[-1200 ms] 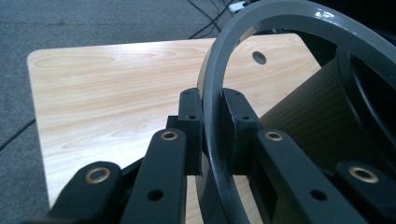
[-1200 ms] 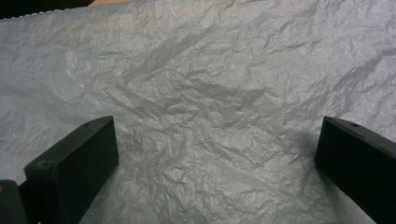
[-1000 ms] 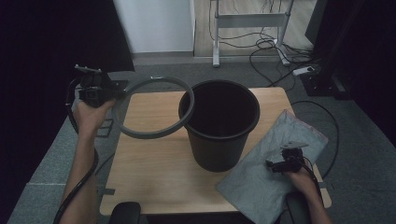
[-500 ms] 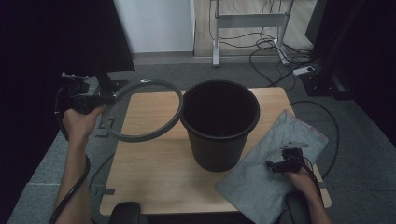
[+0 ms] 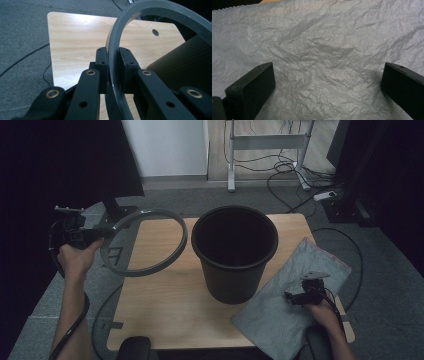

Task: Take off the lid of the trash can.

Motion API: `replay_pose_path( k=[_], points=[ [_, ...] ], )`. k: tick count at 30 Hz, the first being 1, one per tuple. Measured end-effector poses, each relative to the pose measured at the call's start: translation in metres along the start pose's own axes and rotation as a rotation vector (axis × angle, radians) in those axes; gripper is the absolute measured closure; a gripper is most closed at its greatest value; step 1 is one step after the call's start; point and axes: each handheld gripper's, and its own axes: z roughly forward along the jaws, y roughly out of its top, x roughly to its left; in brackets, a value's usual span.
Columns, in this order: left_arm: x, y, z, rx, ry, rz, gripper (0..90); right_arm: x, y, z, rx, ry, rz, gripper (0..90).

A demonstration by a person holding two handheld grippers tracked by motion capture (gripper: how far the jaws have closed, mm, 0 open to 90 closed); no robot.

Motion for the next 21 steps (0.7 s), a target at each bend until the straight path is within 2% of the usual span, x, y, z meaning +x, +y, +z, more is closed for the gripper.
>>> replay_pose_path(
  k=[8, 21],
  points=[
    [0.004, -0.01, 0.01, 0.008, -0.006, -0.005, 78.9, 0.0, 0.0, 0.0, 0.0, 0.0, 0.0, 0.0],
    [0.008, -0.031, 0.034, 0.026, -0.011, 0.011, 78.9, 0.0, 0.0, 0.0, 0.0, -0.001, -0.001, 0.0]
  ],
)
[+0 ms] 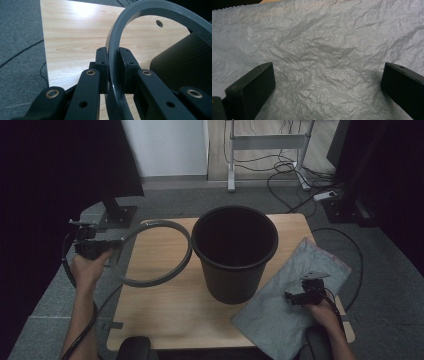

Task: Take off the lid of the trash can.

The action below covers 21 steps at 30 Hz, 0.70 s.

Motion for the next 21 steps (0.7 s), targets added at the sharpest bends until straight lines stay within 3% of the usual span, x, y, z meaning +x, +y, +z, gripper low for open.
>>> replay_pose_path(
  k=[21],
  points=[
    [0.011, -0.03, 0.036, 0.016, 0.017, 0.015, 78.9, 0.0, 0.0, 0.0, 0.0, 0.0, 0.0, 0.0]
  ],
)
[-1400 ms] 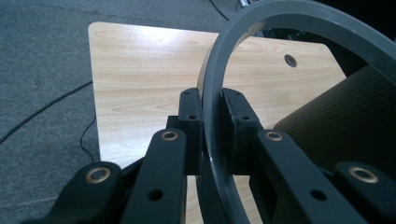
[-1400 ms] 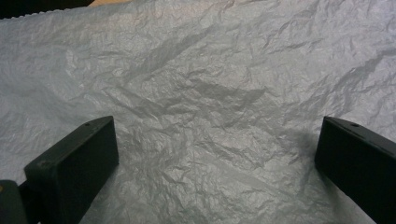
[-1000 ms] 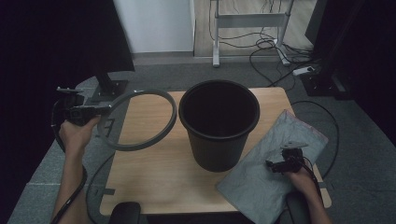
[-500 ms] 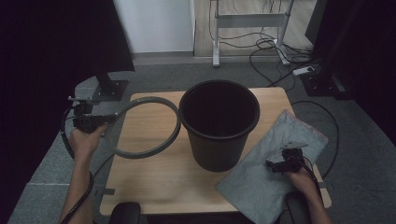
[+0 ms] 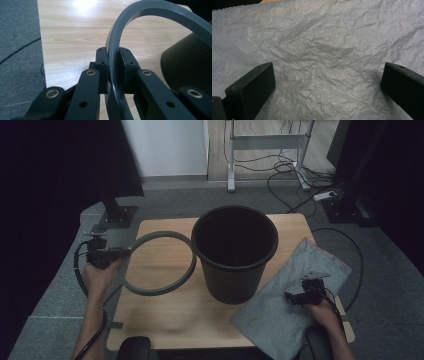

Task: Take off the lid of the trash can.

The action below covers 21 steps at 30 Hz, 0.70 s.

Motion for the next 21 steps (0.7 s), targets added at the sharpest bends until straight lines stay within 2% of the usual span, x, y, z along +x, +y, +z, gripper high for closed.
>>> replay_pose_path(
  k=[6, 21],
  points=[
    [0.004, -0.01, 0.011, 0.01, 0.022, 0.005, 78.8, 0.0, 0.0, 0.0, 0.0, 0.0, 0.0, 0.0],
    [0.017, -0.034, 0.045, 0.023, 0.046, -0.013, 78.9, 0.0, 0.0, 0.0, 0.0, 0.0, 0.0, 0.0]
  ],
)
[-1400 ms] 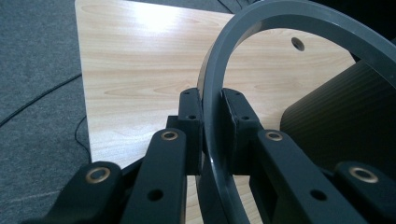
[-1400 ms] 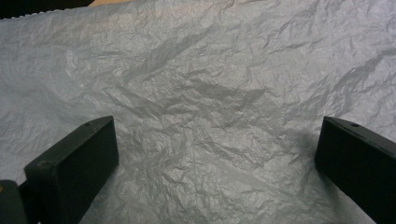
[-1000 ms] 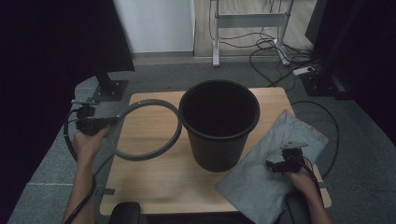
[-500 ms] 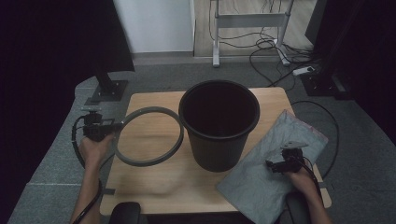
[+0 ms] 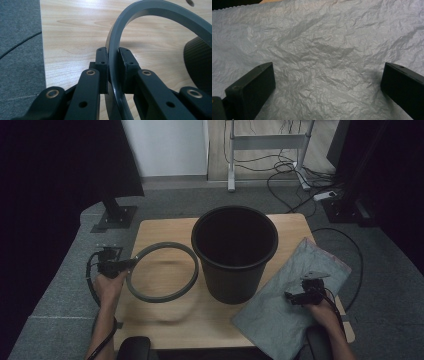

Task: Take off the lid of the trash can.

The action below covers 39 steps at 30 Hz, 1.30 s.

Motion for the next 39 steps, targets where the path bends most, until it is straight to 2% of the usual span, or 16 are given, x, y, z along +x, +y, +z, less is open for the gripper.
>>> replay_pose_path(
  k=[14, 23, 31, 39],
  points=[
    [0.007, -0.015, 0.026, 0.007, 0.035, -0.004, 78.9, 0.0, 0.0, 0.0, -0.001, 0.0, 0.0, 0.0],
    [0.009, -0.023, 0.038, 0.014, 0.076, 0.011, 78.7, 0.0, 0.0, 0.0, -0.001, 0.0, 0.001, 0.0],
    [0.006, -0.03, 0.051, 0.029, 0.107, 0.039, 78.6, 0.0, 0.0, 0.0, -0.001, 0.001, 0.002, 0.0],
    [0.001, -0.035, 0.059, 0.05, 0.159, 0.1, 78.3, 0.0, 0.0, 0.0, -0.001, 0.001, 0.002, 0.0]
  ],
)
